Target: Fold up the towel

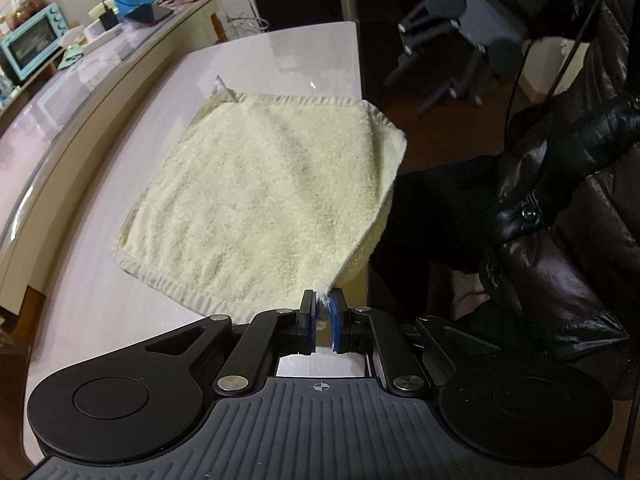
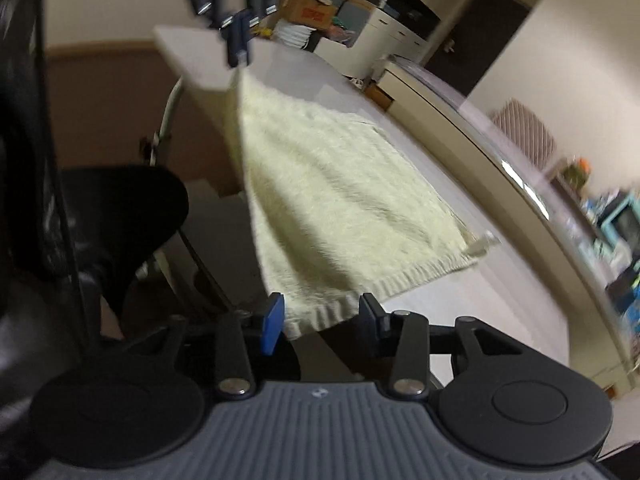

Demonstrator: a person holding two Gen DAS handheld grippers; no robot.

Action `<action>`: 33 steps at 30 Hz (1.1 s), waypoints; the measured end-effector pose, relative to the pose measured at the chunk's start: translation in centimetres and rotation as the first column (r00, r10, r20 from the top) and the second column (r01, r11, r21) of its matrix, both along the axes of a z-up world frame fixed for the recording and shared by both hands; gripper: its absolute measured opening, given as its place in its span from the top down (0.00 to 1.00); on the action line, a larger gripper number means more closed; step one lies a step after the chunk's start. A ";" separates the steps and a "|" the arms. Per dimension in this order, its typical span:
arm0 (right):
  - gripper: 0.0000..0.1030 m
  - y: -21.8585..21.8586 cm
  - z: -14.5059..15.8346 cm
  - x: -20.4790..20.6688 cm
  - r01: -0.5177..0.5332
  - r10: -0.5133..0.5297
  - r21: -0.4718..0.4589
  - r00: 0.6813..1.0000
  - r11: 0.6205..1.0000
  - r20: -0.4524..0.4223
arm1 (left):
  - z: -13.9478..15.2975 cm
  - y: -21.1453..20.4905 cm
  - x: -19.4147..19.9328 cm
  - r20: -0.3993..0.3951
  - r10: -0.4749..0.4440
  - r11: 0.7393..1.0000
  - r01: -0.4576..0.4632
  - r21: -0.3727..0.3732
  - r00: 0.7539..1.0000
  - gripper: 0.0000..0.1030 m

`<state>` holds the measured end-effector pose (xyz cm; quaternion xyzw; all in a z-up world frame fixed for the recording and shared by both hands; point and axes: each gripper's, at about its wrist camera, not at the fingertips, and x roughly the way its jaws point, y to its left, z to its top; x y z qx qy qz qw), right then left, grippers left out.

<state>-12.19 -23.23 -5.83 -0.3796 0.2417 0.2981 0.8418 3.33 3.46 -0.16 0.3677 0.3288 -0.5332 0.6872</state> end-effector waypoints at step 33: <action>0.94 0.2 1.5 0.2 -0.007 0.010 -0.049 0.997 0.999 0.080 | 1.0 0.1 0.2 0.016 0.046 0.998 -0.046 -0.032 0.999 0.93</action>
